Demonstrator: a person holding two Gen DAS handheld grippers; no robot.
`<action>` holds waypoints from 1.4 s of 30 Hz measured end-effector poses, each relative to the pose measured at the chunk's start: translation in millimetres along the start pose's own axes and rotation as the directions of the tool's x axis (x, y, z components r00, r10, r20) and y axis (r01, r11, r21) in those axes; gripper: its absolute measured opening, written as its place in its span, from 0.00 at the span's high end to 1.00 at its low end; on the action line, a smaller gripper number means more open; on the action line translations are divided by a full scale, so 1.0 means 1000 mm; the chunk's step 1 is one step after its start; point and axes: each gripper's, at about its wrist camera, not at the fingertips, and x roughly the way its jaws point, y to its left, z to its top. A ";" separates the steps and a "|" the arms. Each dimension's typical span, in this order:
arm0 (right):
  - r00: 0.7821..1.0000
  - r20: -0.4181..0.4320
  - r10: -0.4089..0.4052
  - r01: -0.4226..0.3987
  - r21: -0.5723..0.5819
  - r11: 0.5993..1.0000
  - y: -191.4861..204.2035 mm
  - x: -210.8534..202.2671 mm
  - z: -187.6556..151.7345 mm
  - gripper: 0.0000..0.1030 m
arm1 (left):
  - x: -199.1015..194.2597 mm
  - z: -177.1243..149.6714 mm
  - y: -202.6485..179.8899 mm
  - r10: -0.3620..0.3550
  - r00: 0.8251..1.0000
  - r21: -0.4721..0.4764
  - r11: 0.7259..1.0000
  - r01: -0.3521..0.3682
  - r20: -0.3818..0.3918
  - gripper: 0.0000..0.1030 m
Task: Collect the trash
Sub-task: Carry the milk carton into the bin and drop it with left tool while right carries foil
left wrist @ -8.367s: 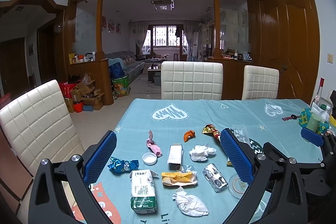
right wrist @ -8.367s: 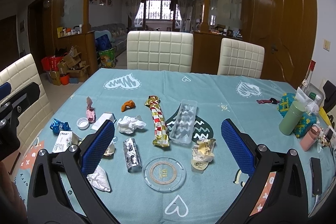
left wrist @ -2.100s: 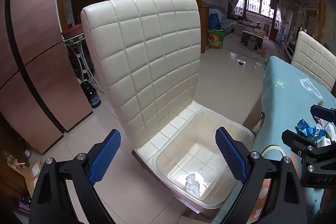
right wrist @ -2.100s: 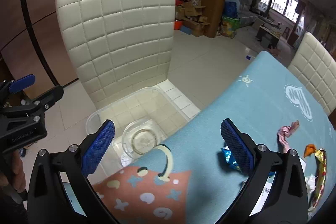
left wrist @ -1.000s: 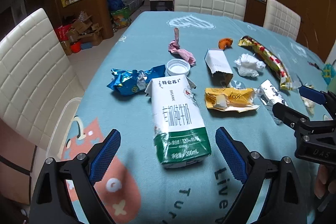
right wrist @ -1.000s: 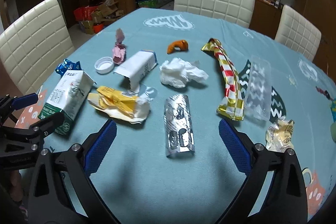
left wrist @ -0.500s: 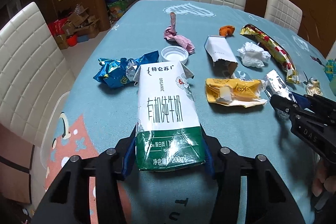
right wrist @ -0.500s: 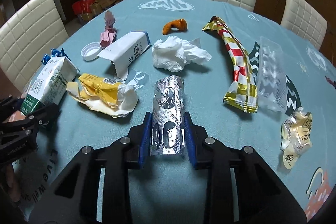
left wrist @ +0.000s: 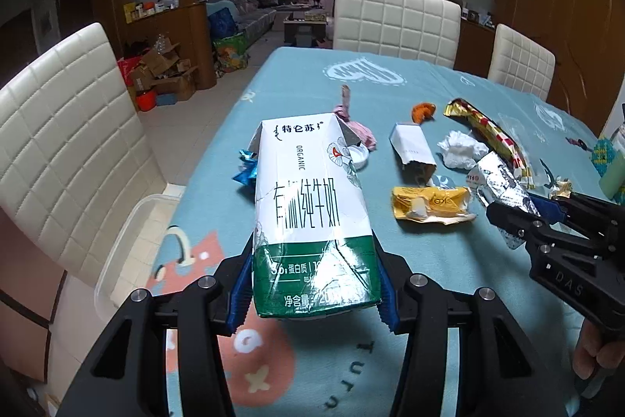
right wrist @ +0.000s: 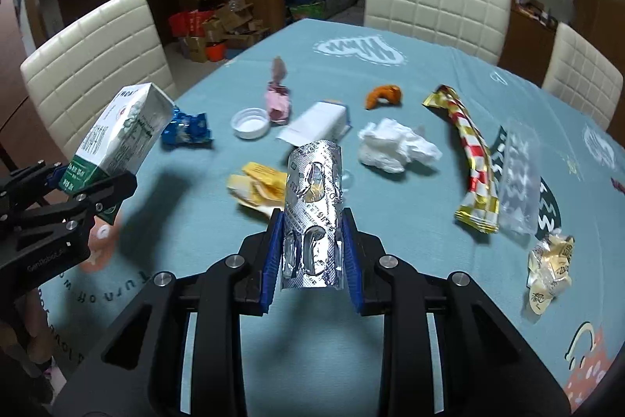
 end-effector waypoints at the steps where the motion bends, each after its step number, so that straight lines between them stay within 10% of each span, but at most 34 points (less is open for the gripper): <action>1: 1.000 0.000 0.003 -0.003 -0.008 1.000 0.004 0.000 0.001 0.71 | -0.004 -0.001 0.004 0.006 1.000 -0.004 1.000 -0.006 0.008 0.52; 42: 0.985 -0.048 0.163 -0.170 -0.302 0.938 0.176 0.063 0.065 0.69 | -0.007 -0.005 0.163 0.271 0.962 -0.238 0.937 -0.255 0.036 0.51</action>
